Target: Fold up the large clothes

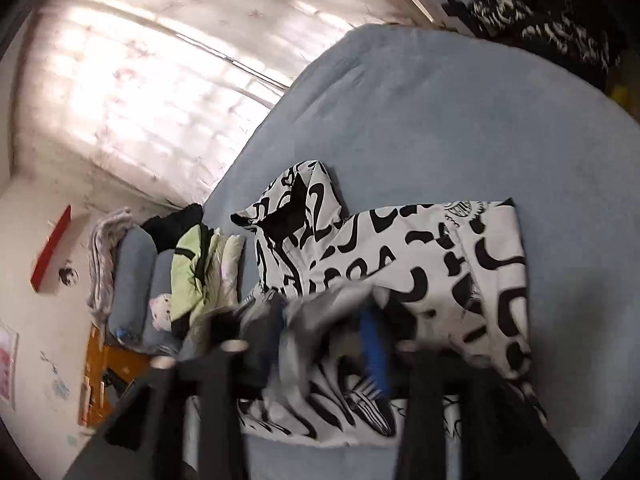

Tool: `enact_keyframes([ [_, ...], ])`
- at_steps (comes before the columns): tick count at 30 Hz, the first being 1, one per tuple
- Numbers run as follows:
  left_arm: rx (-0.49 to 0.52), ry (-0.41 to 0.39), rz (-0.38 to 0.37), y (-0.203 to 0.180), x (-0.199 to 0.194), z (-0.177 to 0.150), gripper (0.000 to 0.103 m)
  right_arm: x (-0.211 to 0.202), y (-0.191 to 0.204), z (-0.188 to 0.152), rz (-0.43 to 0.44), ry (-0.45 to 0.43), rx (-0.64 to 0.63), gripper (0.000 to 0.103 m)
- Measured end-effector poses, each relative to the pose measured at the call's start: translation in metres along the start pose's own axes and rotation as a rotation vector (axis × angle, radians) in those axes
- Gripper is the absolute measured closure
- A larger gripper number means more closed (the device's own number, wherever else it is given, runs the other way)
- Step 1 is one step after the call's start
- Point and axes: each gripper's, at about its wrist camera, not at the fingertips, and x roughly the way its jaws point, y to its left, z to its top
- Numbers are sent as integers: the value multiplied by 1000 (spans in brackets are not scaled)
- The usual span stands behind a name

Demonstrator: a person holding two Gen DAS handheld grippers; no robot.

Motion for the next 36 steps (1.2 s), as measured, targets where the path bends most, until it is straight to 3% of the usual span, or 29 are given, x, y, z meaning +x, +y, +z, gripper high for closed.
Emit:
enact_keyframes([
  [1,16,7,14,0,9,3,18,4,-2,1,-23,-14,-19,36],
  [2,35,23,42,0,20,5,18,9,-4,1,-44,-14,-43,34],
  [11,284,173,263,11,114,-17,18,77,-31,-6,-282,85,-256,34],
  [16,375,239,320,11,159,-18,18,121,-41,11,-345,142,-292,34],
  [21,421,257,296,3,179,-18,20,158,-48,20,-360,203,-286,34],
  [22,432,252,288,1,180,-19,34,164,-51,19,-357,210,-284,34],
  [23,443,253,274,-2,181,-21,54,167,-51,18,-354,206,-297,42],
  [24,447,254,270,-5,182,-21,66,168,-49,15,-365,196,-321,51],
  [25,456,247,273,-8,181,-24,87,169,-46,11,-381,192,-344,82],
  [26,474,224,297,-11,179,-28,92,168,-44,8,-386,183,-354,96],
  [29,508,115,333,-27,163,-31,100,145,-32,-1,-398,61,-403,99],
  [32,452,34,298,-30,143,-20,100,112,-22,0,-357,-66,-381,99],
  [36,433,-4,329,-35,150,-9,100,113,-17,8,-386,-106,-387,99],
])
